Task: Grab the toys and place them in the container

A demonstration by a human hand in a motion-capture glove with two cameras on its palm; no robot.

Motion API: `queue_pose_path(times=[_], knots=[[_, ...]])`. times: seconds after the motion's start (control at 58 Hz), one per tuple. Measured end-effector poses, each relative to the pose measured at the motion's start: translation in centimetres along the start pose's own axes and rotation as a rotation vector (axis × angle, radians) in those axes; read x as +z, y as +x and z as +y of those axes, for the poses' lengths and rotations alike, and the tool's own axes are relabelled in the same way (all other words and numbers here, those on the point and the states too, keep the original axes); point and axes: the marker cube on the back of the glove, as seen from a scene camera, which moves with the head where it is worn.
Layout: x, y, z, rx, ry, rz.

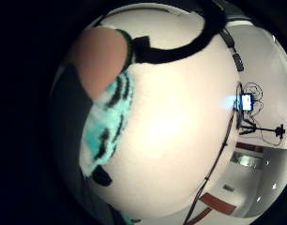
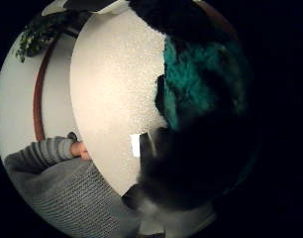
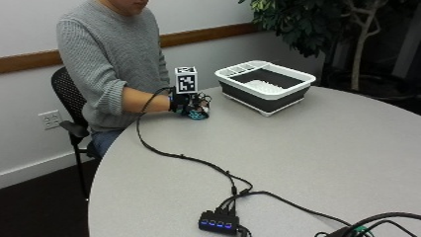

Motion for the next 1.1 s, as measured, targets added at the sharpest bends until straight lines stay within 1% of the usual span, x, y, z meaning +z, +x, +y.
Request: queue_pose_path(times=[0.052,0.138,0.258,0.31,0.362,0.414,0.465,0.534,0.569,0.638,0.689,0.81,0.879,0.93,0.999,1.103], knots=[[0.2,0.8,-0.1,0.016,0.061,0.046],[-0.7,-0.5,-0.4,-0.024,0.164,-0.192],[-2.1,0.0,-2.0,-0.041,0.169,-0.254],[-4.0,0.5,-2.8,-0.041,0.177,-0.281],[-7.1,1.8,-3.6,-0.042,0.219,-0.269],[-10.7,4.2,-4.4,-0.037,0.254,-0.231],[-14.1,7.3,-5.4,0.008,0.291,-0.164],[-17.8,7.4,-6.5,0.001,0.329,-0.331],[-18.9,7.8,-7.1,0.0,0.333,-0.337],[-19.5,9.1,-8.6,0.042,0.322,-0.189],[-19.7,7.9,-10.0,0.013,0.314,-0.239],[-19.1,4.6,-15.9,0.017,0.268,-0.286],[-18.7,2.2,-21.0,-0.009,0.241,-0.255],[-18.4,0.9,-25.3,0.01,0.219,-0.22],[-18.2,0.0,-30.1,0.048,0.185,-0.245],[-17.8,0.0,-34.2,0.066,0.158,-0.261]])
